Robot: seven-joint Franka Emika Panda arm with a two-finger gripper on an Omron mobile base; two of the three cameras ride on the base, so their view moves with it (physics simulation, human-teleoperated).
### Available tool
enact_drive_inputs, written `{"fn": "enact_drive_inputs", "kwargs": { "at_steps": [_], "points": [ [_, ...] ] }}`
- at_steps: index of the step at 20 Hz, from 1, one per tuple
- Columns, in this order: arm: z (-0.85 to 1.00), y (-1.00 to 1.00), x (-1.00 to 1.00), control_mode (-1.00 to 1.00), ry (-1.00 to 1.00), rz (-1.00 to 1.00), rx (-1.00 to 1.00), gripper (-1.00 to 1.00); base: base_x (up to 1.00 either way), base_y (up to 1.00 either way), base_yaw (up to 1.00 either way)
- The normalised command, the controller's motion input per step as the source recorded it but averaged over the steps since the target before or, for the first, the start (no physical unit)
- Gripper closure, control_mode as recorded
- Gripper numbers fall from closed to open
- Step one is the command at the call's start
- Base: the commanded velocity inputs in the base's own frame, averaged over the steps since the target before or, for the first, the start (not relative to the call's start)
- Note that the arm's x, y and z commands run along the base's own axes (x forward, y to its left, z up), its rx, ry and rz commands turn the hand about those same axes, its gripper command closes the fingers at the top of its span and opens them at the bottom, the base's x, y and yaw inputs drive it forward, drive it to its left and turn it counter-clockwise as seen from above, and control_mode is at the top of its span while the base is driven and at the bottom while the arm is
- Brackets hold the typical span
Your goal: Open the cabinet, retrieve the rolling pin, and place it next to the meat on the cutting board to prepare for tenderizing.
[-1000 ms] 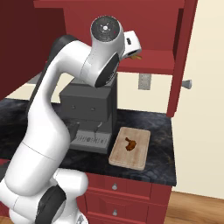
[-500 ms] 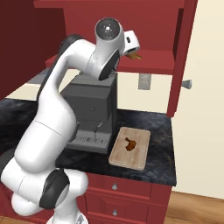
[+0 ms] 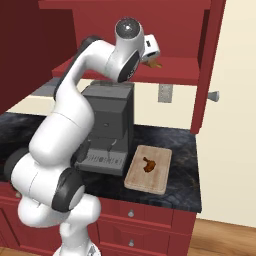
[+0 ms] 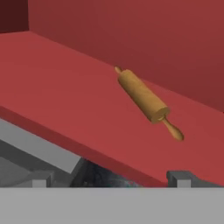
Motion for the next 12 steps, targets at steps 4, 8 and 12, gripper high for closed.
{"fn": "enact_drive_inputs", "kwargs": {
  "at_steps": [4, 8, 12],
  "points": [
    [0.0, 0.0, 0.46, -1.0, 0.0, 0.0, 0.0, -1.0, 0.0, 0.0, 0.0],
    [-0.04, 0.0, 0.48, -1.0, 0.02, 0.0, 0.0, -1.0, 0.0, 0.0, 0.0],
    [-0.02, 0.0, 0.5, -1.0, 0.01, 0.0, 0.0, -1.0, 0.0, 0.0, 0.0]
  ]
}}
